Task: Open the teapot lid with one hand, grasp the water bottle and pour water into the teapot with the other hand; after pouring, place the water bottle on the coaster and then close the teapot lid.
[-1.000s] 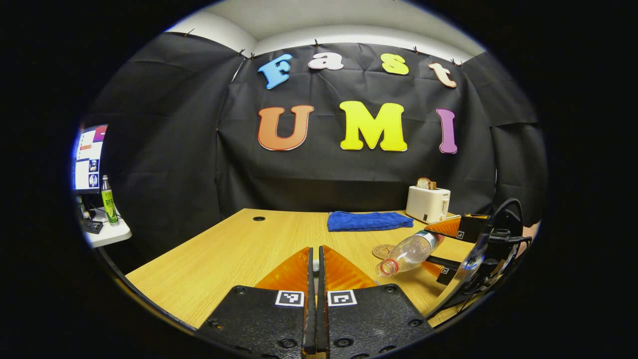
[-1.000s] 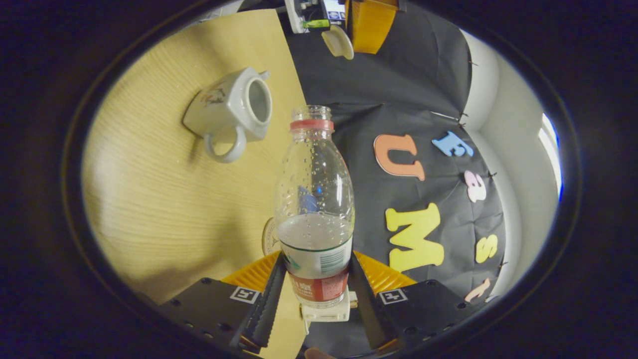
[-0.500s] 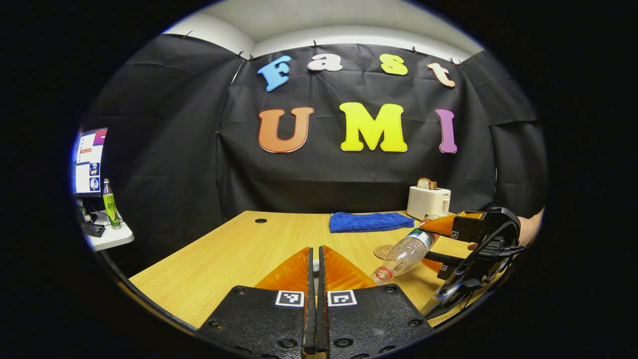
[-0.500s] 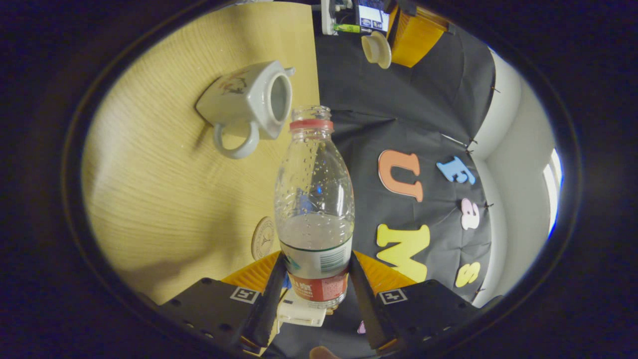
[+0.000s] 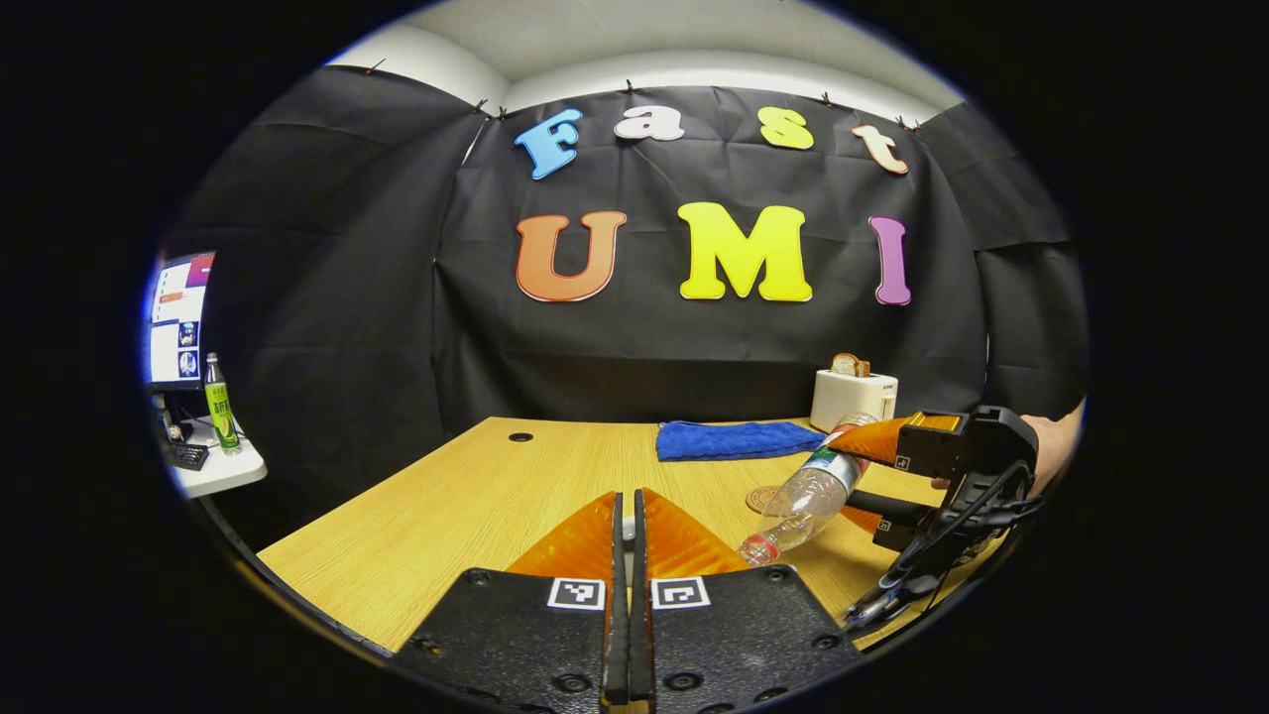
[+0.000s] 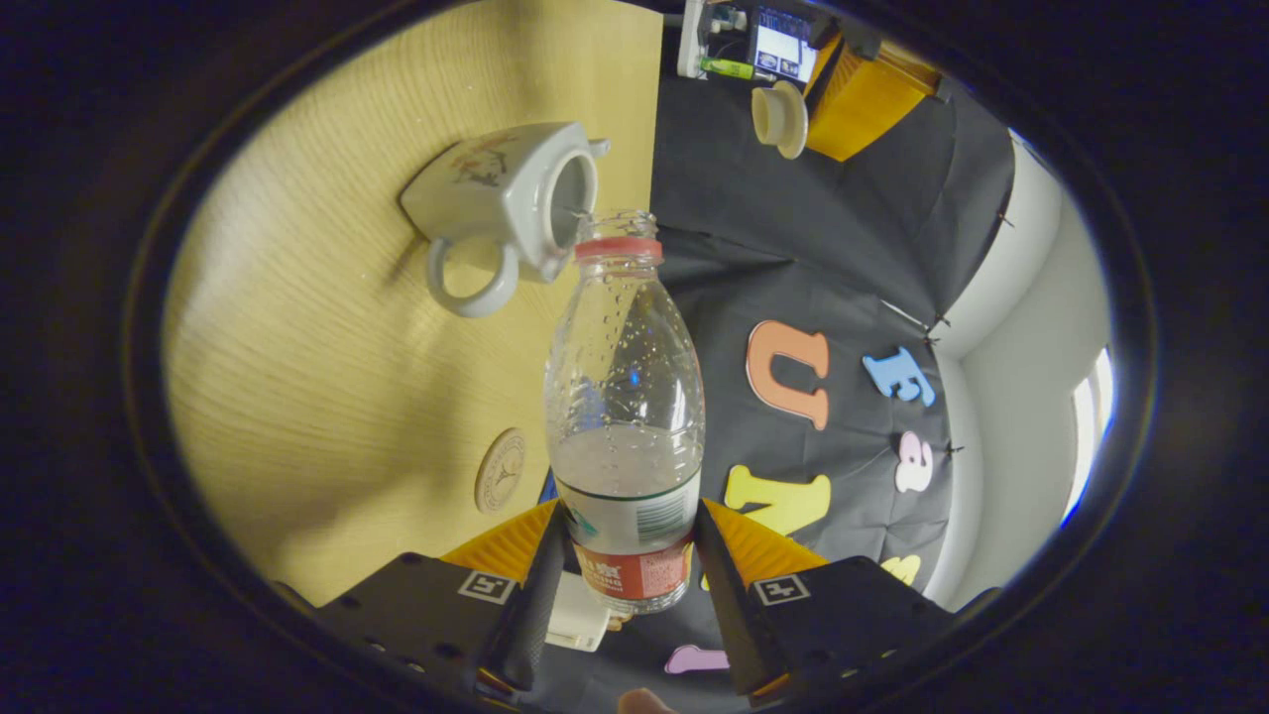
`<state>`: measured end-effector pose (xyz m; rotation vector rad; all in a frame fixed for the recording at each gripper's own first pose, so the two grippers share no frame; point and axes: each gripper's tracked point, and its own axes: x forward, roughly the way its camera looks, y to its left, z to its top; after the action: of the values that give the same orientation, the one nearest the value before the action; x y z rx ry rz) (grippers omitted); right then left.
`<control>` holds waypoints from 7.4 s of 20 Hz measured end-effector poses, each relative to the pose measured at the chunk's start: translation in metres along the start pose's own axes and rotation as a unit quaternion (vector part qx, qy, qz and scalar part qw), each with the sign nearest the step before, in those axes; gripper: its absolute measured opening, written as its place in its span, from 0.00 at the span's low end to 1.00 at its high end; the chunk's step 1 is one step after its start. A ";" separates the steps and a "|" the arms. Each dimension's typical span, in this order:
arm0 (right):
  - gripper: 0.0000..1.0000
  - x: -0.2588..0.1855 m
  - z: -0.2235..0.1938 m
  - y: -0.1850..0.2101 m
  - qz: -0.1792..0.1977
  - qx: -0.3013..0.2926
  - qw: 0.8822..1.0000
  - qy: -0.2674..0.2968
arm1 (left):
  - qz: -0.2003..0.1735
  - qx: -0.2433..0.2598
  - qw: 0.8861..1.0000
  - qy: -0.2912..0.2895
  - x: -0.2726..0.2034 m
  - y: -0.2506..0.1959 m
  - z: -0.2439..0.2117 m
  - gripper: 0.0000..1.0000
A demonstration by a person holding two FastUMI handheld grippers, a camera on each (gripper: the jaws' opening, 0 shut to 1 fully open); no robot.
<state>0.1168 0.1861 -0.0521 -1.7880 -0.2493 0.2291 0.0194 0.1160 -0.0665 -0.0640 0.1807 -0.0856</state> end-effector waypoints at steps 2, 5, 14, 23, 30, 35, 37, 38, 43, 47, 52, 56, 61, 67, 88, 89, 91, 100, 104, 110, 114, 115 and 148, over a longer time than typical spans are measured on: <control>0.72 -0.001 -0.001 -0.002 -0.001 -0.007 1.000 0.001 | 0.000 0.000 1.000 0.001 0.001 0.001 -0.002 0.03; 0.72 -0.002 -0.001 -0.007 -0.004 -0.018 1.000 0.001 | -0.001 0.000 1.000 0.001 0.000 -0.001 -0.001 0.03; 0.72 -0.002 0.000 -0.016 -0.018 -0.052 0.999 0.002 | -0.002 0.001 1.000 0.001 -0.001 0.001 0.001 0.03; 0.71 -0.005 0.004 -0.031 -0.033 -0.077 0.997 -0.003 | -0.002 -0.003 1.000 0.001 -0.003 0.003 0.002 0.03; 0.72 -0.005 0.008 -0.035 -0.040 -0.091 0.995 -0.006 | 0.000 -0.006 1.000 0.002 -0.002 0.006 0.001 0.03; 0.71 -0.005 0.008 -0.041 -0.050 -0.107 0.993 -0.008 | 0.001 -0.005 1.000 0.002 -0.003 0.006 0.001 0.03; 0.71 -0.006 0.007 -0.041 -0.051 -0.112 0.992 -0.007 | 0.000 -0.006 1.000 0.002 -0.003 0.006 0.002 0.03; 0.71 -0.005 0.007 -0.042 -0.051 -0.114 0.992 -0.008 | 0.000 -0.006 1.000 0.003 -0.003 0.005 0.001 0.03; 0.71 -0.006 0.009 -0.043 -0.053 -0.123 0.991 -0.008 | 0.001 -0.005 1.000 0.003 -0.004 0.006 0.002 0.03; 0.72 -0.005 0.011 -0.044 -0.056 -0.123 0.991 -0.011 | 0.005 -0.006 1.000 0.004 -0.004 0.009 0.001 0.03; 0.71 -0.007 0.010 -0.042 -0.055 -0.100 0.993 -0.012 | 0.005 -0.005 1.000 0.004 -0.004 0.010 0.002 0.03; 0.71 -0.009 0.007 -0.025 -0.033 -0.024 0.999 -0.011 | 0.009 -0.004 1.000 -0.001 -0.007 0.010 0.006 0.03; 0.73 -0.015 0.001 -0.001 0.022 0.141 0.990 0.009 | 0.011 -0.003 1.000 -0.011 -0.010 0.009 0.015 0.03; 0.73 -0.030 0.014 0.014 0.099 0.405 0.909 0.021 | 0.011 -0.006 1.000 -0.016 -0.011 0.003 0.019 0.03; 0.71 0.097 -0.039 0.034 0.119 0.805 0.580 0.045 | 0.009 0.017 1.000 -0.024 -0.010 -0.009 0.021 0.03; 0.71 0.105 -0.037 0.041 0.127 0.805 0.577 0.047 | 0.013 0.018 0.999 -0.025 -0.009 -0.006 0.021 0.03; 0.72 0.115 -0.035 0.052 0.131 0.801 0.582 0.054 | 0.023 0.020 0.999 -0.023 -0.009 0.001 0.017 0.04; 0.74 0.128 -0.031 0.064 0.131 0.795 0.589 0.059 | 0.029 0.024 0.999 -0.009 -0.002 0.006 0.004 0.03; 0.78 0.126 -0.033 0.070 0.134 0.795 0.588 0.067 | 0.032 0.024 0.999 -0.006 0.000 0.007 0.003 0.04; 0.98 0.115 -0.035 0.070 0.139 0.800 0.579 0.072 | 0.029 0.025 0.999 -0.010 -0.001 0.003 0.006 0.03; 0.98 0.086 -0.038 0.063 0.132 0.782 0.606 0.067 | 0.023 0.022 0.999 -0.013 -0.002 -0.006 0.008 0.03; 0.98 0.077 -0.039 0.062 0.130 0.780 0.608 0.065 | 0.021 0.022 0.999 -0.014 -0.001 -0.010 0.009 0.03; 0.95 -0.122 -0.164 0.074 -0.044 0.779 0.610 0.141 | -0.019 -0.004 0.999 0.046 0.038 -0.077 -0.064 0.04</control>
<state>0.0503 -0.0182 -0.0841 -0.0088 0.1266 0.0169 0.0391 0.0321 -0.1308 -0.0719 0.2721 -0.1264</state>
